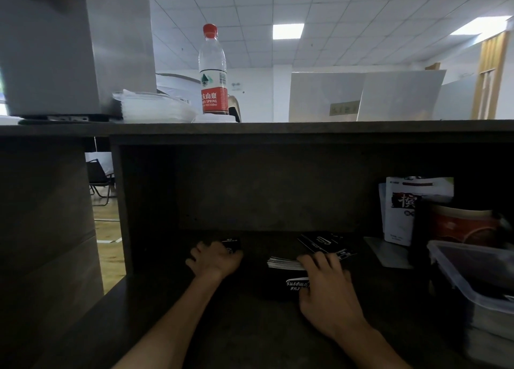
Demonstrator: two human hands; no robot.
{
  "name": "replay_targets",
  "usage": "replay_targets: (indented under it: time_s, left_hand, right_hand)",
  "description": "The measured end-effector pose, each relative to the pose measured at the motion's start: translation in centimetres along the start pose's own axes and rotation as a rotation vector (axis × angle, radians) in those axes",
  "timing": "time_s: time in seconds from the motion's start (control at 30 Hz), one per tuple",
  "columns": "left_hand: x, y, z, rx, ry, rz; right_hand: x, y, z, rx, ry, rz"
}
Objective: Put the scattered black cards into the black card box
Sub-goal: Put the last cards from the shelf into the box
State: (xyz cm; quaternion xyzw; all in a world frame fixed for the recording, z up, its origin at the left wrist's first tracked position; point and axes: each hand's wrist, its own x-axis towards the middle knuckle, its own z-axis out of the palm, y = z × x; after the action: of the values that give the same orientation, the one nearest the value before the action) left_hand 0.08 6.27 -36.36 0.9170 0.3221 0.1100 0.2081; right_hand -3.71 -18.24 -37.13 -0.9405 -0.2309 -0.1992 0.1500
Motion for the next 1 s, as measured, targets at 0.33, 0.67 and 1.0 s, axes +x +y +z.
replay_targets:
  time_s: [0.33,0.67,1.0]
  left_hand:
    - [-0.9,-0.2,-1.6,-0.298,-0.052,0.209]
    - [-7.3,4.3,-0.8,-0.850,-0.613,0.421]
    - [-4.3,11.1,3.4,-0.643,-0.340,0.479]
  right_hand:
    - [0.1,0.2,0.2,0.011,-0.012,0.005]
    - [-0.1,0.0,0.1,0.022,-0.007,0.042]
    - [-1.2,4.9,-3.4,-0.104,0.020,0.158]
